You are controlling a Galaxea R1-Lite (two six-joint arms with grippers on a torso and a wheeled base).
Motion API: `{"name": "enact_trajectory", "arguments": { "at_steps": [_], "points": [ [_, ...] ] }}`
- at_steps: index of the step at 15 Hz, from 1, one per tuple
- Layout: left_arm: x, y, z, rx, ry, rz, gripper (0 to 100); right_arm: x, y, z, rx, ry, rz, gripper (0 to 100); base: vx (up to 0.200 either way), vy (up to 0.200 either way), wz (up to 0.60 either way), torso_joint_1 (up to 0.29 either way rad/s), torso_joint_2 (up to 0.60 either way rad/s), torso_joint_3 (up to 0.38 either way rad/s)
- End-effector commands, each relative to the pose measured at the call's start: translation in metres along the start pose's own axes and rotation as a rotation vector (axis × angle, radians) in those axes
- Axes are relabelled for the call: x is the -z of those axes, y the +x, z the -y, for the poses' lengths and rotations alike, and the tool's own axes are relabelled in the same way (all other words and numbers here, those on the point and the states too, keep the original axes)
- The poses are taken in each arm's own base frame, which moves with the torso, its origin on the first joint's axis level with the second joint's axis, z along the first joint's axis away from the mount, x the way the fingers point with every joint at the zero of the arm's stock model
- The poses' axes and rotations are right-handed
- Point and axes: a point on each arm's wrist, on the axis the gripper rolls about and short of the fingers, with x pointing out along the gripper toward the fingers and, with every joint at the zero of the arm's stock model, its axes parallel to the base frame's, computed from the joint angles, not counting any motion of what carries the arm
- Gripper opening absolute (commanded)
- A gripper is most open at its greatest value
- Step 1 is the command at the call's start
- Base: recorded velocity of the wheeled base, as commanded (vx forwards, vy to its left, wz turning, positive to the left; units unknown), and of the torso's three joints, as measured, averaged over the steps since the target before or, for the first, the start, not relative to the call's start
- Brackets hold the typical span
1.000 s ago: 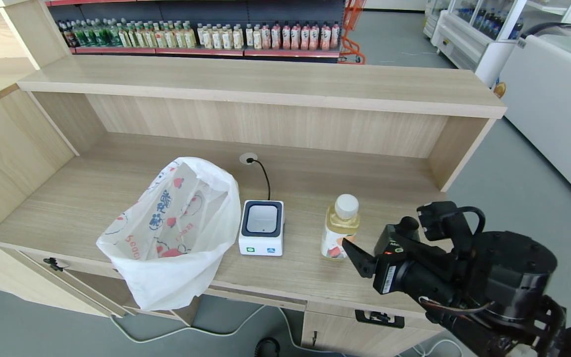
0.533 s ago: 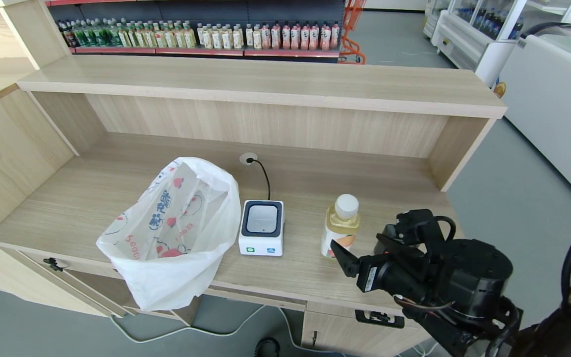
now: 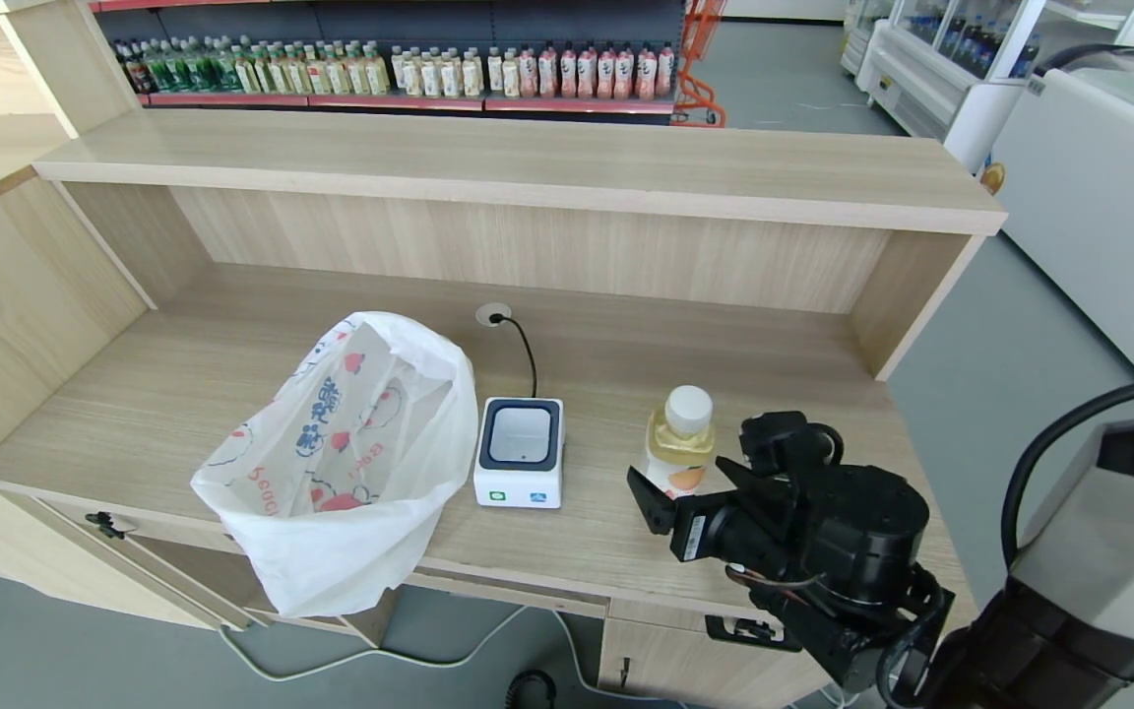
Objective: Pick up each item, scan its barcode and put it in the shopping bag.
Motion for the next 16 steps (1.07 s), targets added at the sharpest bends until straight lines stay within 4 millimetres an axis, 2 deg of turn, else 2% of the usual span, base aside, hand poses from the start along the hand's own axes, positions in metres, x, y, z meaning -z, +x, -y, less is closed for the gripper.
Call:
{"name": "enact_trajectory", "arguments": {
  "at_steps": [1,7,11,16],
  "points": [
    [0.000,0.000,0.000,0.000,0.000,0.000,100,0.005,0.010,-0.003,-0.002,0.000,0.000,100,0.000,0.000,0.00,0.000,0.00,0.000],
    [0.000,0.000,0.000,0.000,0.000,-0.001,100,0.008,0.027,-0.005,0.003,-0.002,0.021,100,0.000,0.000,0.00,0.000,0.00,0.000],
    [0.000,0.000,0.000,0.000,0.000,-0.001,100,0.006,0.039,0.009,0.046,-0.008,0.042,100,0.000,0.000,0.00,0.000,0.00,0.000],
    [0.000,0.000,0.000,0.000,0.000,0.000,100,0.006,0.046,0.028,0.011,-0.056,0.024,100,0.000,0.000,0.00,0.000,0.00,0.000]
  ]
}}
